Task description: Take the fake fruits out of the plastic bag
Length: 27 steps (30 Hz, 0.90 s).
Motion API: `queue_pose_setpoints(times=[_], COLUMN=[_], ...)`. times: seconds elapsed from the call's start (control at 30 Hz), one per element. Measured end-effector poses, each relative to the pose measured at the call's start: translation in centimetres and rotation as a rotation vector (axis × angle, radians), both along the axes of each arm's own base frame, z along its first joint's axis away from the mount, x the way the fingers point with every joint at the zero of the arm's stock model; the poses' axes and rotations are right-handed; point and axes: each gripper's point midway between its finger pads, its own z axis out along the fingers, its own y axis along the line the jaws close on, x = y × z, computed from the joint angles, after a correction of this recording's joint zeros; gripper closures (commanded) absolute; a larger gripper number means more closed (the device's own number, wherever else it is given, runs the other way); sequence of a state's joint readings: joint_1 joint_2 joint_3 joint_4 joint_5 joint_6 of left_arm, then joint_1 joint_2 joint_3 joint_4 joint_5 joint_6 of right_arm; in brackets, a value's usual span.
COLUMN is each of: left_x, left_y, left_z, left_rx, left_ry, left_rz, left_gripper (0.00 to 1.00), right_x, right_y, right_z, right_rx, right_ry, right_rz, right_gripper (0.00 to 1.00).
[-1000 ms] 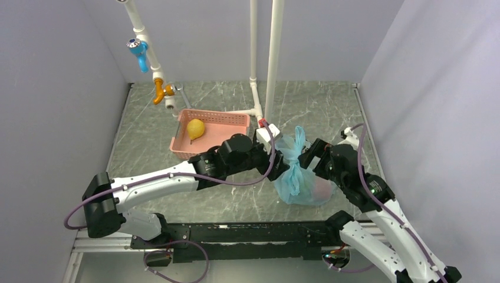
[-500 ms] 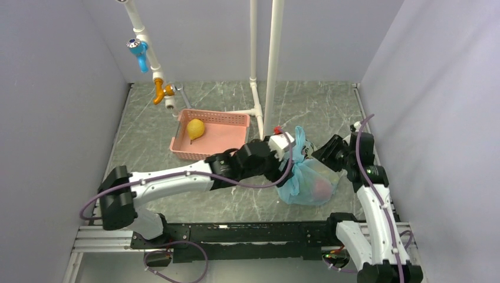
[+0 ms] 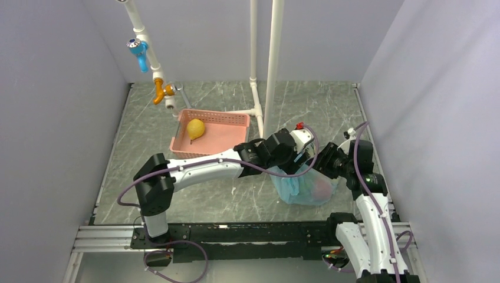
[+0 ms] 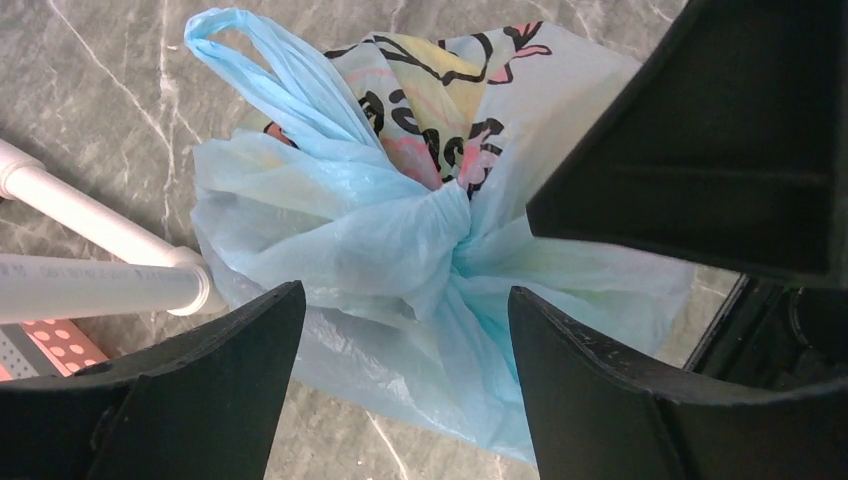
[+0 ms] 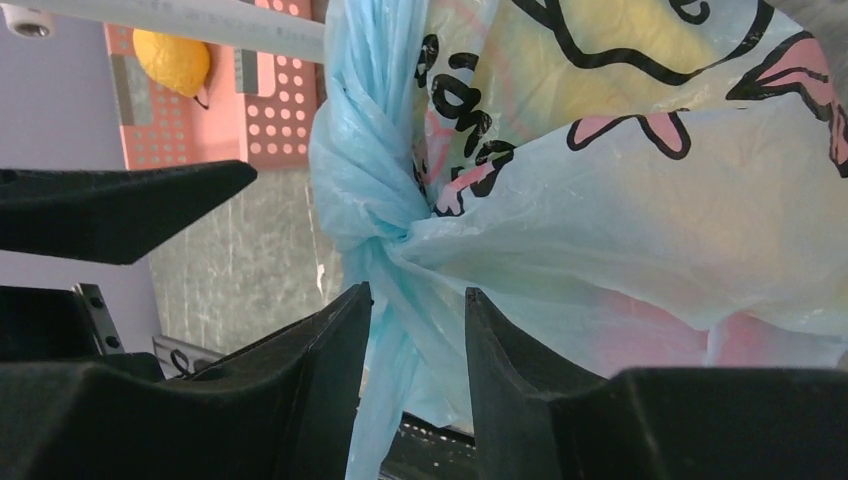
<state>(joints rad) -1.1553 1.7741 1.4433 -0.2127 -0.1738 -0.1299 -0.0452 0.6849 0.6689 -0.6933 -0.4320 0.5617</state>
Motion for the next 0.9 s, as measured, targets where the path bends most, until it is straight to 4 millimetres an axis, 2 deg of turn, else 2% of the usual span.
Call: queue_pose_setpoints(times=[0.07,0.33,0.47,0.6,0.7,0.8,0.83,0.9], left_x=[0.5,2.4,2.4,2.1,1.8,1.7,1.6,1.5], left_y=[-0.3,-1.1,-1.2,-1.8,-2.1,-2.3,-2.3,-2.4], left_z=[-0.2,-0.1,-0.2,-1.0,-2.0,-3.0,-3.1,-3.1], left_rx=[0.015,0.016,0.001,0.007,0.022,0.045,0.050,0.053], left_ry=[-0.006,0.005,0.028,0.049,0.070,0.090,0.095,0.101], left_rz=[-0.002,0.017,0.002,-0.020,-0.030,-0.041,-0.043,-0.051], left_gripper=[0.34,0.30,0.36,0.58,0.57,0.62,0.68,0.98], right_x=[0.1,-0.4,-0.3,-0.1,0.1,0.1,0.1,0.1], right_y=[0.2,1.0,1.0,0.9,1.0,1.3,1.4,1.5], right_z=[-0.6,-2.2,-2.2,-2.0,-1.8,-1.8,-1.8,-2.0], right_rx=[0.005,0.043,0.036,0.035,0.035,0.042,0.044,0.046], right_ry=[0.008,0.051,0.046,0.038,0.025,0.023,0.027,0.040], right_rz=[0.012,0.060,0.063,0.062,0.066,0.091,0.099,0.114], right_gripper=[0.57,0.57,0.57,0.55,0.50,0.50,0.49,0.49])
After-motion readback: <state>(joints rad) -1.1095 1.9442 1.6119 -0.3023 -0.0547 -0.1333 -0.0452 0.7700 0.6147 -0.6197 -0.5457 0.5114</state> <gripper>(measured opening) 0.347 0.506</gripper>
